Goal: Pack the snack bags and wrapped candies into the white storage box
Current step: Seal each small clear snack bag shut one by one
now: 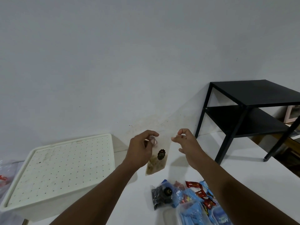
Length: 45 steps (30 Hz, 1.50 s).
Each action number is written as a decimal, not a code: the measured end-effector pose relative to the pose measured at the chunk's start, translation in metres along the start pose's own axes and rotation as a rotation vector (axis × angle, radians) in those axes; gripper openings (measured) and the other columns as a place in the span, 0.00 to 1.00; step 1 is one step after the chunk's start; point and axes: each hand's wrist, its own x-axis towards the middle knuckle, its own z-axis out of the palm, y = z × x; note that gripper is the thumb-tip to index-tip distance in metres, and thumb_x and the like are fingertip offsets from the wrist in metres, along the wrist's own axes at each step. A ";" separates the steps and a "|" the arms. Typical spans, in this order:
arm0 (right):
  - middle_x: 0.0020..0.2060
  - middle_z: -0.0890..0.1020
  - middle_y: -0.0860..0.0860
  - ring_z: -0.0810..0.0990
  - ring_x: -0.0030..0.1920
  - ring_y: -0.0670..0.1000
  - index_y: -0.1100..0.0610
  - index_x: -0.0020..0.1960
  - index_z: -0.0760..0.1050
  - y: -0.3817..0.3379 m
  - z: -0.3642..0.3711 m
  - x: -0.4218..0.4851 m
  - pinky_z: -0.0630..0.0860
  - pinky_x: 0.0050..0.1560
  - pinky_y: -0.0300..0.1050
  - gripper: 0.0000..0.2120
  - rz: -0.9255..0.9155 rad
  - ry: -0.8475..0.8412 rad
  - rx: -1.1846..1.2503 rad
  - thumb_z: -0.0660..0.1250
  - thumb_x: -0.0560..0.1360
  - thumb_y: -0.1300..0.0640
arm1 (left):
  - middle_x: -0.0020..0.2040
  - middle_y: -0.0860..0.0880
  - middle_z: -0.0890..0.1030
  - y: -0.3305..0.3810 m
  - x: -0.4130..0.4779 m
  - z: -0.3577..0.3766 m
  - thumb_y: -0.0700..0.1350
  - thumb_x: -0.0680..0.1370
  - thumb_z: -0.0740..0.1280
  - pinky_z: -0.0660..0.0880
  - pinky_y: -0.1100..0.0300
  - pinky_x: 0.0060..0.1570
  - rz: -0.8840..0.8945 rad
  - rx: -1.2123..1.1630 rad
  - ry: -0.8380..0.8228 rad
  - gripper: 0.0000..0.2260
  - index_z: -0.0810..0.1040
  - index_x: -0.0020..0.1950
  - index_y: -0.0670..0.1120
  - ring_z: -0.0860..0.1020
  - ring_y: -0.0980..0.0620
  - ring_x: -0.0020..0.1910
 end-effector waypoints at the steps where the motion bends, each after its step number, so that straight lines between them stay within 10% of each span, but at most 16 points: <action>1: 0.52 0.78 0.54 0.75 0.58 0.54 0.52 0.48 0.71 0.005 -0.005 0.000 0.70 0.59 0.53 0.08 0.033 -0.046 0.018 0.70 0.76 0.61 | 0.41 0.50 0.82 -0.001 0.002 0.002 0.34 0.81 0.62 0.73 0.67 0.31 -0.032 -0.042 -0.024 0.12 0.82 0.52 0.49 0.80 0.60 0.30; 10: 0.56 0.84 0.55 0.84 0.57 0.56 0.54 0.51 0.75 0.036 -0.026 0.038 0.77 0.59 0.59 0.06 0.076 -0.276 0.241 0.70 0.77 0.62 | 0.40 0.43 0.79 -0.028 0.028 0.033 0.32 0.82 0.58 0.83 0.47 0.40 -0.243 -0.218 -0.006 0.11 0.70 0.54 0.48 0.84 0.50 0.36; 20: 0.51 0.84 0.61 0.83 0.52 0.57 0.57 0.47 0.84 0.076 -0.038 0.148 0.83 0.54 0.54 0.08 0.106 -0.150 -0.009 0.69 0.75 0.67 | 0.43 0.53 0.85 -0.095 0.076 0.099 0.32 0.78 0.64 0.75 0.74 0.43 -0.349 0.122 0.094 0.12 0.83 0.49 0.45 0.81 0.62 0.40; 32: 0.50 0.83 0.49 0.82 0.52 0.52 0.53 0.54 0.83 0.144 -0.013 0.264 0.80 0.60 0.55 0.10 0.241 -0.282 -0.156 0.71 0.73 0.60 | 0.59 0.47 0.82 -0.183 0.117 0.143 0.36 0.76 0.65 0.78 0.59 0.55 -0.624 0.324 -0.042 0.17 0.80 0.62 0.49 0.82 0.48 0.53; 38: 0.57 0.77 0.46 0.75 0.57 0.48 0.53 0.65 0.78 0.142 -0.013 0.279 0.71 0.54 0.42 0.19 0.239 -0.259 -0.197 0.70 0.74 0.58 | 0.74 0.44 0.67 -0.187 0.124 0.147 0.36 0.76 0.67 0.61 0.74 0.57 -0.626 0.426 -0.077 0.22 0.75 0.70 0.48 0.74 0.49 0.66; 45: 0.47 0.83 0.53 0.81 0.48 0.53 0.53 0.46 0.80 0.164 -0.040 0.226 0.80 0.44 0.49 0.06 0.347 -0.309 -0.310 0.65 0.76 0.60 | 0.60 0.46 0.77 -0.182 0.069 0.156 0.40 0.76 0.70 0.72 0.61 0.56 -0.639 0.404 -0.208 0.17 0.78 0.65 0.49 0.78 0.48 0.56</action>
